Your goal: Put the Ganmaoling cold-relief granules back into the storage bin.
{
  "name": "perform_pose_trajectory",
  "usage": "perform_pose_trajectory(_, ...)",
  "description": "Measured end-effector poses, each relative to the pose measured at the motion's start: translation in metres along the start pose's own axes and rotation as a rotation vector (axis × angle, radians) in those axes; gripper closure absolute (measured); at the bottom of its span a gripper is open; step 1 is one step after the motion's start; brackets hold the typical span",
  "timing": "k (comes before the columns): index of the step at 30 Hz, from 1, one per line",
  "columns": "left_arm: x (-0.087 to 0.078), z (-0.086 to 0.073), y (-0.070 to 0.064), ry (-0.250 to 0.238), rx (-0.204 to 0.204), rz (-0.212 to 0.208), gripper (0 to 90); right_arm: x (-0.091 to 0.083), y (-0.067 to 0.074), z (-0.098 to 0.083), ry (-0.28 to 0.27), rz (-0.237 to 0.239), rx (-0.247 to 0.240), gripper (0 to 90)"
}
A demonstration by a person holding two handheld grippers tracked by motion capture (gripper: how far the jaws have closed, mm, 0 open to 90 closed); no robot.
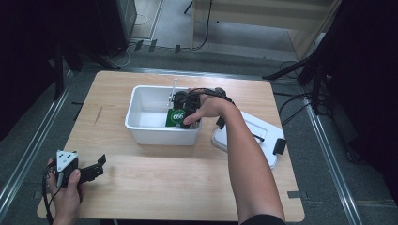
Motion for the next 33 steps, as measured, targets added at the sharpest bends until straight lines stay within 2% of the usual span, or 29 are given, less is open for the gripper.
perform_pose_trajectory(6, 0.0, 0.0, 0.0, 0.002, 0.0, 0.0, 0.0, -0.003, 0.0, 0.0, -0.026, 0.006, 0.001, 13.2)
perform_pose_trajectory(7, 0.0, 0.0, 0.0, 0.002, 0.001, -0.001, 0.0, -0.005, 0.001, 0.0, -0.026, 0.002, 0.015, 13.2)
perform_pose_trajectory(11, 0.0, 0.0, 0.0, 0.001, 0.001, -0.001, 0.0, -0.014, 0.0, 0.002, -0.072, 0.004, 0.013, 13.5)
perform_pose_trajectory(14, 0.0, 0.0, 0.0, 0.002, -0.001, -0.001, 0.0, -0.021, -0.001, 0.002, -0.068, -0.008, 0.012, 13.4)
perform_pose_trajectory(21, 0.0, 0.0, 0.0, 0.002, 0.0, -0.004, 0.0, -0.039, -0.001, 0.001, -0.125, -0.027, 0.034, 12.9)
perform_pose_trajectory(29, 0.001, 0.0, 0.0, 0.007, 0.003, 0.002, 0.0, -0.062, 0.0, -0.009, -0.158, -0.049, 0.043, 12.6)
perform_pose_trajectory(33, 0.001, 0.0, 0.0, 0.006, 0.0, 0.001, 0.0, -0.074, -0.002, -0.018, -0.165, -0.057, 0.073, 12.6)
Point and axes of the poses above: each handheld gripper's, and its own axes: x roughly forward along the jaws, z roughly out of its top, y roughly to its left, the point moved 7 cm from there along x, roughly forward along the jaws, and after that the axes turned 4 degrees about x, right-handed, at the moved point
